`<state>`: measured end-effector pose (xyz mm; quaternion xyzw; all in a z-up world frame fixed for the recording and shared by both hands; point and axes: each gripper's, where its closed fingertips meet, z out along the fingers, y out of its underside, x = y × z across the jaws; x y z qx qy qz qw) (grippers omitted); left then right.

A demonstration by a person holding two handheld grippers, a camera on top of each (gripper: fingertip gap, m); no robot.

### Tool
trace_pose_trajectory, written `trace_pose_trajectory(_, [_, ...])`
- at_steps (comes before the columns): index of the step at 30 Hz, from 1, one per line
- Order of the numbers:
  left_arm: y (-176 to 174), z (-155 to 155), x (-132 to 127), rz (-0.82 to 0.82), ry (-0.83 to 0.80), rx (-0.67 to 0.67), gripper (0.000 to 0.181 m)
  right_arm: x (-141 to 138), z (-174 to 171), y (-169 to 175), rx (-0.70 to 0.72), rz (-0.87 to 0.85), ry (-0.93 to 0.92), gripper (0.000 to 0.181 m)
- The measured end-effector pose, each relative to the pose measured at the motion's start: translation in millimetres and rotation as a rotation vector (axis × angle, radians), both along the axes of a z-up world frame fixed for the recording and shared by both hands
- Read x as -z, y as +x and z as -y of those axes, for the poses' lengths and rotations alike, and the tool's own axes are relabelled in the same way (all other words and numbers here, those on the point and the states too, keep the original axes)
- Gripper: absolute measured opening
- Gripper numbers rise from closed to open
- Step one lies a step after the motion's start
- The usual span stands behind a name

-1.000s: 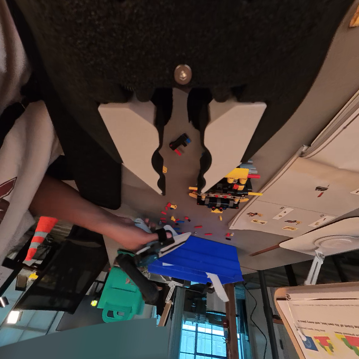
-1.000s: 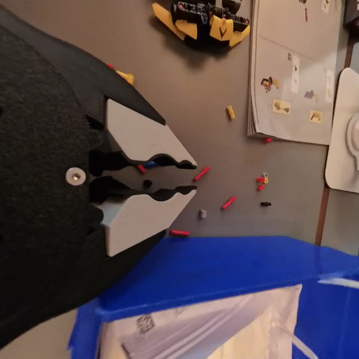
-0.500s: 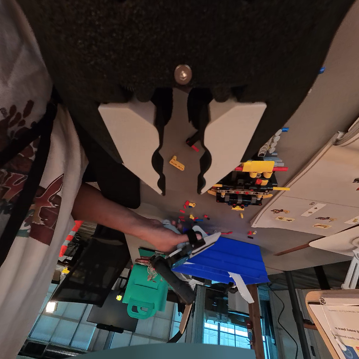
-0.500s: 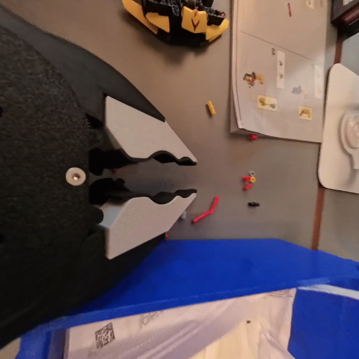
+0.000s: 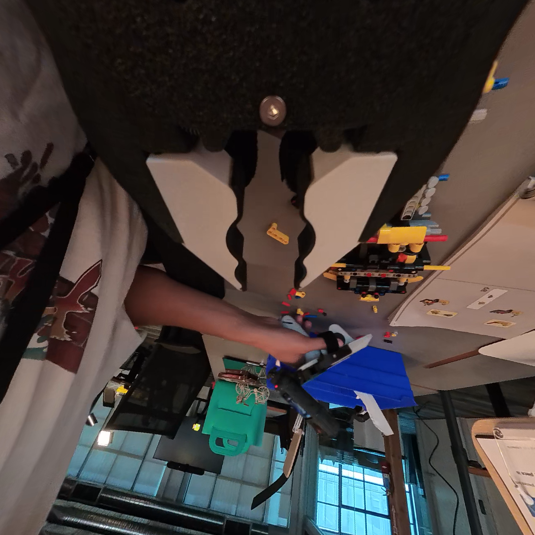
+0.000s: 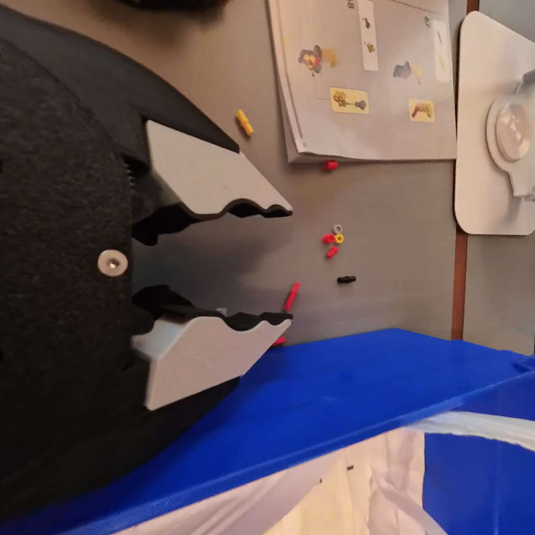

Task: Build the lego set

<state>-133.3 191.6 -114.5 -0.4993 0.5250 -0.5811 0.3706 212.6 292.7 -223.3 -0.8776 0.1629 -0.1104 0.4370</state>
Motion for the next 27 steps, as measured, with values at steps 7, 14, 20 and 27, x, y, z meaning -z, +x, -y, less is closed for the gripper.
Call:
trace_pose_trajectory(7, [-2.7, 4.7, -7.2, 0.035, -0.052, 0.031, 0.033, 8.6, -15.0, 15.3, 0.054, 0.028, -0.064, 0.056])
trace_pose_trajectory(14, [-4.8, 6.1, -9.8, 0.049, -0.062, 0.038, 0.033, 20.0, -12.2, 9.7, 0.037, -0.095, -0.122, 0.045])
trace_pose_trajectory(20, [-3.4, 4.0, -6.8, 0.035, -0.042, 0.024, 0.033, 19.6, -12.5, 8.3, 0.018, -0.076, -0.138, 0.034])
trace_pose_trajectory(27, [-2.5, 1.6, -5.2, 0.028, -0.042, 0.018, 0.033, 0.9, -25.6, 19.6, 0.064, 0.006, -0.091, 0.05])
